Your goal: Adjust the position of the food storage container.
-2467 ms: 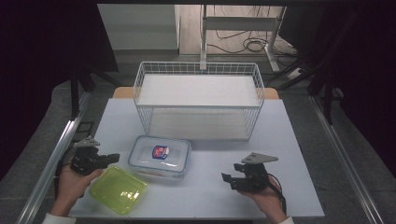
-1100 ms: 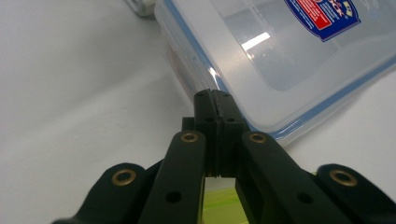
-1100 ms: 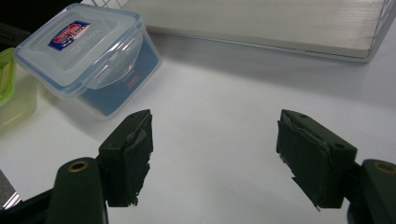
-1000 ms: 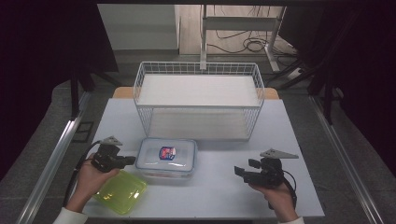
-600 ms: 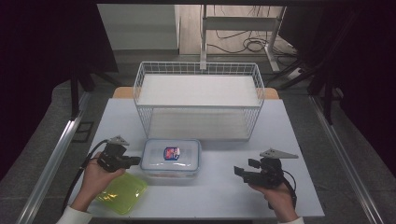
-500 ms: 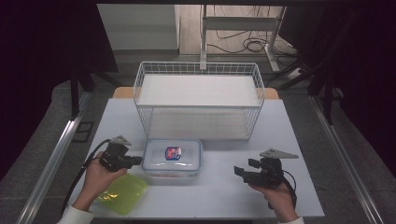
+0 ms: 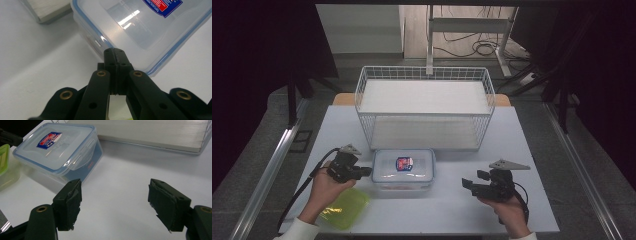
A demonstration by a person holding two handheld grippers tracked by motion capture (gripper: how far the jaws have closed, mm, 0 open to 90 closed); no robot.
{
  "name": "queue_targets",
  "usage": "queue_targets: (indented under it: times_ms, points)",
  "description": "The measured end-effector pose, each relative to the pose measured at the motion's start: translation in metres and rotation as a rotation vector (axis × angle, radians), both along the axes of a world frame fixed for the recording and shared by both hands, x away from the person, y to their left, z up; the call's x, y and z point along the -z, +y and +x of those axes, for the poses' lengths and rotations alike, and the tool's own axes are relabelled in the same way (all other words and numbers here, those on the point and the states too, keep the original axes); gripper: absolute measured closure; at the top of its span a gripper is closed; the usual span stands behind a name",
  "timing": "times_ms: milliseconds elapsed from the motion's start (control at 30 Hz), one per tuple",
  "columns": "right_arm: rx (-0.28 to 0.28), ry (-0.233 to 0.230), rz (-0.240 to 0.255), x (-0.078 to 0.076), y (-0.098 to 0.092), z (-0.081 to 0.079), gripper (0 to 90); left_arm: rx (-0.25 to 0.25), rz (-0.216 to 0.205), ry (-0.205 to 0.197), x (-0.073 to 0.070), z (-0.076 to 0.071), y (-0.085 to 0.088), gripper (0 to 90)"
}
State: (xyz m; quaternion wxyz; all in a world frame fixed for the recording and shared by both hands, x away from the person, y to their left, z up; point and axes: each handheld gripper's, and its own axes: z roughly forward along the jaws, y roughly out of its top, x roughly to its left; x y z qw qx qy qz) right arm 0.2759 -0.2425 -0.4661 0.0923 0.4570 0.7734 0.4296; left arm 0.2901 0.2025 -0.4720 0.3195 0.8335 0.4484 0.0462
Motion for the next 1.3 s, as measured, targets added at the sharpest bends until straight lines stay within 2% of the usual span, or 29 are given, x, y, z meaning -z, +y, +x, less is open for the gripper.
queue_targets:
  times_ms: [467, 600, 633, 667, 700, 800, 833, 867, 900, 967, 1000, 1133, 1300]
  points:
    - [-0.003, 0.001, -0.004, 0.001, 0.001, 0.001, 27.2, 0.02, 0.006, -0.003, -0.001, 0.004, -0.014, 90.0]
    - [-0.002, 0.001, -0.004, 0.001, 0.0, 0.001, 27.2, 0.019, 0.001, -0.004, -0.001, 0.004, -0.015, 90.0]
    - [0.0, 0.0, -0.003, 0.001, 0.0, 0.001, 27.2, 0.021, -0.02, -0.003, -0.002, 0.004, -0.014, 90.0]
    - [0.0, 0.0, -0.003, 0.001, 0.0, 0.001, 27.2, 0.021, -0.02, -0.003, -0.002, 0.004, -0.014, 87.3]
    - [0.004, -0.005, -0.004, 0.0, -0.001, 0.001, 27.2, 0.011, -0.026, -0.02, -0.005, 0.003, -0.011, 83.8]
    - [0.007, -0.007, -0.002, -0.002, -0.003, 0.001, 27.1, -0.012, -0.039, -0.036, -0.011, 0.001, -0.006, 69.2]
    - [0.011, -0.005, 0.0, -0.002, -0.003, 0.001, 27.0, -0.038, -0.07, -0.047, -0.017, -0.002, 0.0, 63.5]
    - [0.011, -0.005, 0.0, -0.002, -0.003, 0.001, 27.0, -0.038, -0.07, -0.047, -0.017, -0.002, 0.0, 56.5]
    - [0.002, -0.001, 0.004, -0.002, -0.002, 0.003, 26.1, -0.063, -0.106, -0.052, -0.02, -0.004, 0.003, 48.7]
    - [-0.007, -0.004, -0.001, -0.002, 0.0, 0.004, 23.9, -0.076, -0.136, -0.045, -0.023, -0.006, 0.004, 34.9]
    - [-0.019, -0.002, -0.001, -0.002, 0.002, 0.005, 22.6, -0.076, -0.136, -0.045, -0.023, -0.006, 0.004, 31.3]
    - [-0.047, -0.002, 0.002, -0.004, 0.007, 0.007, 20.6, -0.089, -0.209, -0.004, -0.024, -0.006, 0.004, 19.6]
    - [-0.064, 0.003, 0.012, -0.006, 0.011, 0.011, 20.1, -0.09, -0.239, 0.01, -0.025, -0.004, 0.005, 16.9]
